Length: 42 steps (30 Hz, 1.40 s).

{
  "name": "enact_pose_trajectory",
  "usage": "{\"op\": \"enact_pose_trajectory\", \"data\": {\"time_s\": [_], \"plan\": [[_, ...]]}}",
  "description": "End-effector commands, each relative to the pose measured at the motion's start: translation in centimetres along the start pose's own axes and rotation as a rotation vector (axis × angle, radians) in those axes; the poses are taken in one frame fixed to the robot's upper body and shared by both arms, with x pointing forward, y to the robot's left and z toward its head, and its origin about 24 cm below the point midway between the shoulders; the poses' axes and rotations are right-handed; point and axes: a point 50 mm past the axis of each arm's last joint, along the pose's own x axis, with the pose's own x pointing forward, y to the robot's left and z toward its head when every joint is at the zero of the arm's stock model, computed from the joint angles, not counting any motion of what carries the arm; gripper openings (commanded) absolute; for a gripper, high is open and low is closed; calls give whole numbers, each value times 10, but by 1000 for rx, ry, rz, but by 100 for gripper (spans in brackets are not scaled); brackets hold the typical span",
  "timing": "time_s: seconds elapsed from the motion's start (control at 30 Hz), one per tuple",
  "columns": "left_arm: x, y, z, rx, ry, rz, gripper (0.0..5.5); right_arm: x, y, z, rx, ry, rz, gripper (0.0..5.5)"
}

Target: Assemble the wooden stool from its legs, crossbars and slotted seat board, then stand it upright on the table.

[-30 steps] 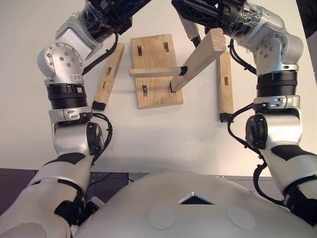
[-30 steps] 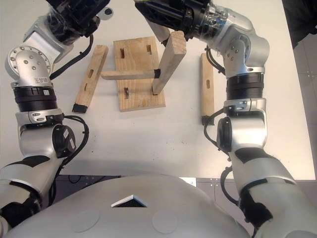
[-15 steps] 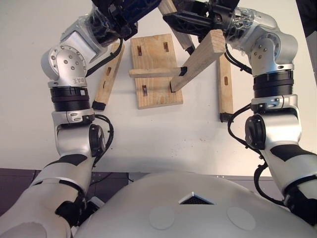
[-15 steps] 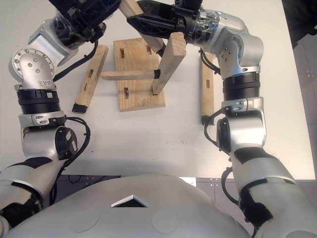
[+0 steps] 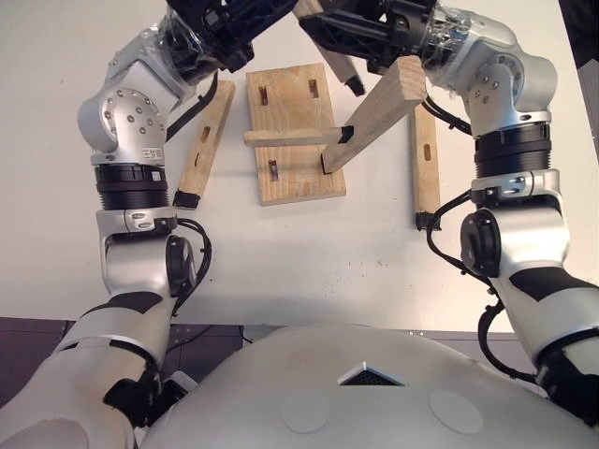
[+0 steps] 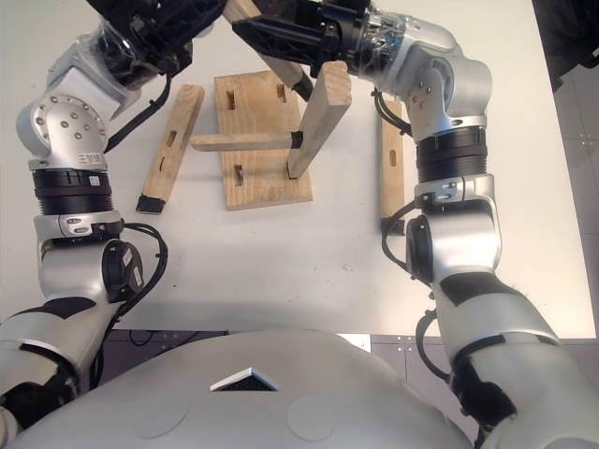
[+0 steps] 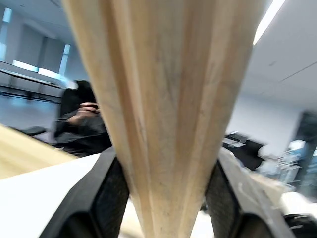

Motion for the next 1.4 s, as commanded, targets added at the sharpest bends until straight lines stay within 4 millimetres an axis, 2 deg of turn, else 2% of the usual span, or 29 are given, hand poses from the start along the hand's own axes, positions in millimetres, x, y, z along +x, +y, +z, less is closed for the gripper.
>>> {"op": "enact_pose_trajectory", "data": {"time_s": [0.03,0.23,0.33,0.53,0.67,0.8,0.93,1.07,1.23,1.4], "plan": [[-9,7,-3,90,9,62,201,2,-7,8,-58,5,-49,326],[-29,14,-6,146,8,143,201,-8,-14,11,-80,22,-94,404],[-40,14,-9,163,17,172,201,-16,-18,7,-113,39,-147,442],[-68,19,-14,191,87,239,201,-35,-30,15,-104,-74,-341,442],[-93,5,-11,241,73,231,201,-56,-35,18,-75,-136,-451,442],[-104,-11,-11,211,96,182,201,-69,-38,17,-59,-162,-519,442],[-109,-27,-23,150,161,131,201,-69,-39,11,-47,-168,-547,442],[-112,-32,-34,117,195,119,201,-67,-39,4,-60,-129,-558,442],[-120,-31,-39,136,274,123,201,-67,-39,4,-62,-120,-555,442],[-131,-23,-48,196,404,102,201,-66,-39,2,-60,-117,-556,442]]}}
